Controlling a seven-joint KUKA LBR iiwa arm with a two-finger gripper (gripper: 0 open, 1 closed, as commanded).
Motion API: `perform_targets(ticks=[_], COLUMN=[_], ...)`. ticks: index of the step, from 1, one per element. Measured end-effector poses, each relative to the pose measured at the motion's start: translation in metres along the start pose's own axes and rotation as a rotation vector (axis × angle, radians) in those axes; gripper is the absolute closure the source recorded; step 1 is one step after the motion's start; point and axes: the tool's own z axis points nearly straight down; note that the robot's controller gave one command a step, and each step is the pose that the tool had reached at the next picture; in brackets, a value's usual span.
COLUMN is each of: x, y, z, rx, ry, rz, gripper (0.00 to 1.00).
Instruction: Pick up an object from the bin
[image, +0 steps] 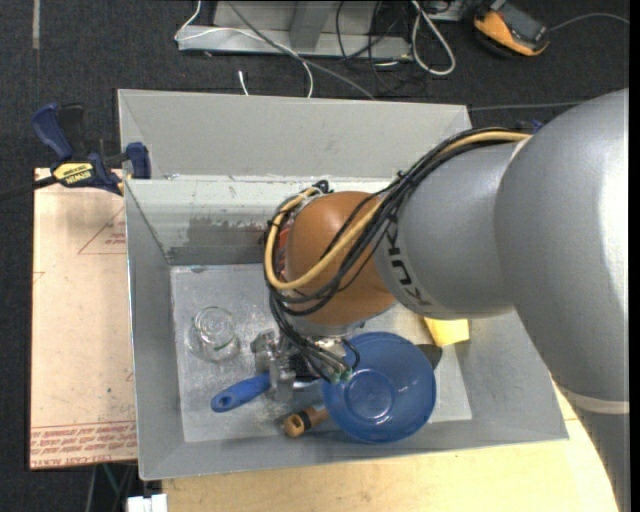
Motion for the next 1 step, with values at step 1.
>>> perform_targets(ticks=[1], x=[-0.0003], y=[0.0005], z=[-0.0365], rx=[0.0], ry=[-0.001], rz=[0.001], gripper=[1.0])
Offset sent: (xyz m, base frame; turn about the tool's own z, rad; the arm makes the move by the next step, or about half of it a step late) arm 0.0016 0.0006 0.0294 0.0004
